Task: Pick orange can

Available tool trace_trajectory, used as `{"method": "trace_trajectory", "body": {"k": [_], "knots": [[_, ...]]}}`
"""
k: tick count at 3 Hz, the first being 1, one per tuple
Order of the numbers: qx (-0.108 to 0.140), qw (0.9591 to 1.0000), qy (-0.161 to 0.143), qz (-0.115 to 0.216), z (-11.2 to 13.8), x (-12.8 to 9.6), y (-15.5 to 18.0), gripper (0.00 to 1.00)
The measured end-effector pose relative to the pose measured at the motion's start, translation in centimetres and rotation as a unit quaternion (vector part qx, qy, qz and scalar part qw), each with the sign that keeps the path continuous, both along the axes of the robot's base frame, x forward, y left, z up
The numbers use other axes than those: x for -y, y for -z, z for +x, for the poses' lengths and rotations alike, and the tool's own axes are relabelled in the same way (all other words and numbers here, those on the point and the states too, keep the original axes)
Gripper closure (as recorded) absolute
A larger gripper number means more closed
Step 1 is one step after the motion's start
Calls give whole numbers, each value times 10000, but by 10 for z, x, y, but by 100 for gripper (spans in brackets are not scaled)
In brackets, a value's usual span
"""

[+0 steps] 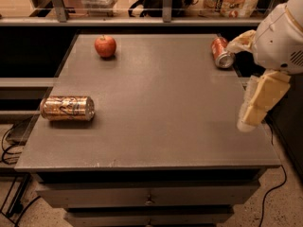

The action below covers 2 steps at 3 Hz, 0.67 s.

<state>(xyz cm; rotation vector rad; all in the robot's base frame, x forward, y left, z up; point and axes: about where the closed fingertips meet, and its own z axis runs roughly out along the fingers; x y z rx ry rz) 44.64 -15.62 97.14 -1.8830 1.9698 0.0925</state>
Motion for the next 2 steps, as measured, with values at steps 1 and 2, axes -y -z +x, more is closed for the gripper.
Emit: {"method": "trace_trajectory", "body": {"k": [1,2], "knots": [[12,9998,-176,100,0,-9,0,0],[-87,9998,-200,5,1,-13,6,0]]}}
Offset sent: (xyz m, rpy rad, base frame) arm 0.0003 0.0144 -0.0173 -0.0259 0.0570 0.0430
